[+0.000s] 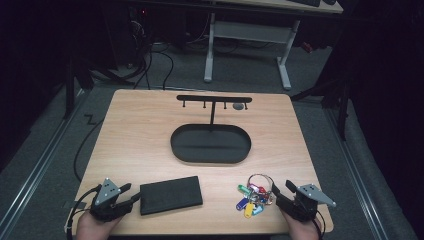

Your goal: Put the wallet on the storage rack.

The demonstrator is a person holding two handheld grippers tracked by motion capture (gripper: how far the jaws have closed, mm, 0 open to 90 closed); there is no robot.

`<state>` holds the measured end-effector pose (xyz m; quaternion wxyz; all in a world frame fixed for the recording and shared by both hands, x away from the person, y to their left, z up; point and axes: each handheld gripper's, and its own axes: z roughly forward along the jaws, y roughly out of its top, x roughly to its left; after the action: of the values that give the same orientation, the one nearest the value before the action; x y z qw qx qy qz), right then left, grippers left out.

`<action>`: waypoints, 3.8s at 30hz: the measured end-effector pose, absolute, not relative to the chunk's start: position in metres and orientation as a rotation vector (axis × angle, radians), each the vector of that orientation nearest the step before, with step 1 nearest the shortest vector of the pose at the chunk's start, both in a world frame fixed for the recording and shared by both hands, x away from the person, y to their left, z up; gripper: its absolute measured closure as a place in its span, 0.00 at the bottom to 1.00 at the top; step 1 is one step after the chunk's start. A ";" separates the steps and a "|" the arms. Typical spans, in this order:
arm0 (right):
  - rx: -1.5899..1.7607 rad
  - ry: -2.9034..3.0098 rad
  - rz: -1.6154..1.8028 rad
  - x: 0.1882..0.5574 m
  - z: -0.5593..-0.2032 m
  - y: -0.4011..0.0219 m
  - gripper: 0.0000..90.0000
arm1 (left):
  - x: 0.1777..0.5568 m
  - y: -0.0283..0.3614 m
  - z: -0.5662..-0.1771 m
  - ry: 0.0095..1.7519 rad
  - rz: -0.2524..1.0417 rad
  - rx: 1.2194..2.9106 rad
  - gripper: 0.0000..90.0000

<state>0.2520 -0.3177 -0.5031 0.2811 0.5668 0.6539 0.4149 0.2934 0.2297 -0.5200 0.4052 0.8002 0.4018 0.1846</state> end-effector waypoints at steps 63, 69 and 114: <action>1.471 1.817 1.229 0.290 -0.503 -0.302 0.47 | 0.233 0.178 -0.523 0.751 0.464 2.173 0.71; 1.459 1.826 1.212 0.286 -0.504 -0.303 0.46 | 0.240 0.195 -0.512 0.796 0.528 2.094 0.56; 1.492 1.856 1.156 0.263 -0.513 -0.323 0.46 | 0.276 0.066 -0.525 0.445 0.649 2.323 0.49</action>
<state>0.2631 -0.3229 -0.5134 0.2449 0.5464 0.6798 0.4235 0.2760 0.0660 -0.5253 0.3378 0.8914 0.1709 0.2492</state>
